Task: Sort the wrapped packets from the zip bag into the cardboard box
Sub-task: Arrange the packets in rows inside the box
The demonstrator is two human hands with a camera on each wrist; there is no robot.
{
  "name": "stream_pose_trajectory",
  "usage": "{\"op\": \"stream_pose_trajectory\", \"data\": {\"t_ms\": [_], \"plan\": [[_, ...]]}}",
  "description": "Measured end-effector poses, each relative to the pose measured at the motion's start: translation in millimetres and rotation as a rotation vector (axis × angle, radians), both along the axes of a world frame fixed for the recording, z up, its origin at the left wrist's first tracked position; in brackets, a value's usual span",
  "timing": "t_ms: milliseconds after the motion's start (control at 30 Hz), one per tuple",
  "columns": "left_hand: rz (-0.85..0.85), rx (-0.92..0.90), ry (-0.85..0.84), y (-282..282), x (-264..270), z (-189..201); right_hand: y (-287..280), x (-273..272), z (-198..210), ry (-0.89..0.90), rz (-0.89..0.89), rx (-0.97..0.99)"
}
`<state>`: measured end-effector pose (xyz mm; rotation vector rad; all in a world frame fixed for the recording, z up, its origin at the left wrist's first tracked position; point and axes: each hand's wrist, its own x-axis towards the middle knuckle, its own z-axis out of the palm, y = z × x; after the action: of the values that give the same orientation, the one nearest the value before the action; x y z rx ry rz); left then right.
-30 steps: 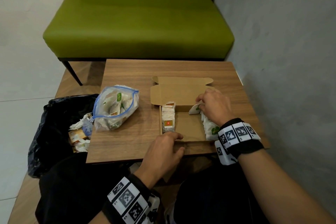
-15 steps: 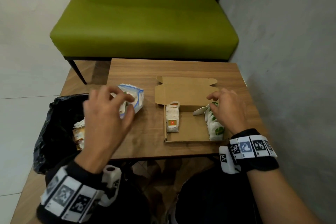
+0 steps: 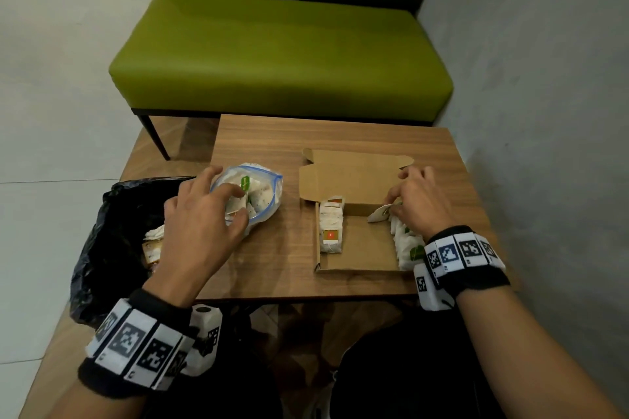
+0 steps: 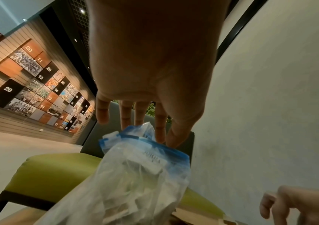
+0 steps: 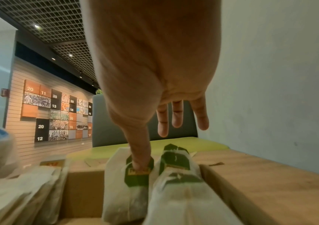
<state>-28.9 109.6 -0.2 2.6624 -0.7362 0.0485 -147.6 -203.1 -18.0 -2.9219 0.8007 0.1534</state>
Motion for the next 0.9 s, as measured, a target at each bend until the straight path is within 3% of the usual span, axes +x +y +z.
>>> {"op": "stream_pose_trajectory", "data": {"t_ms": [200,333,800,900], "plan": [[0.015,0.01,0.019,-4,2,-2,-5,3,7,0.148,0.041,0.126],[0.018,0.012,0.034,-4,2,-1,-8,12,-4,0.176,0.038,0.093],[-0.009,-0.013,0.036,-4,-1,0,-4,9,-23,-0.047,-0.024,-0.001],[-0.01,-0.055,-0.068,-2,-4,0,-5,10,-24,-0.054,-0.018,-0.009]]}}
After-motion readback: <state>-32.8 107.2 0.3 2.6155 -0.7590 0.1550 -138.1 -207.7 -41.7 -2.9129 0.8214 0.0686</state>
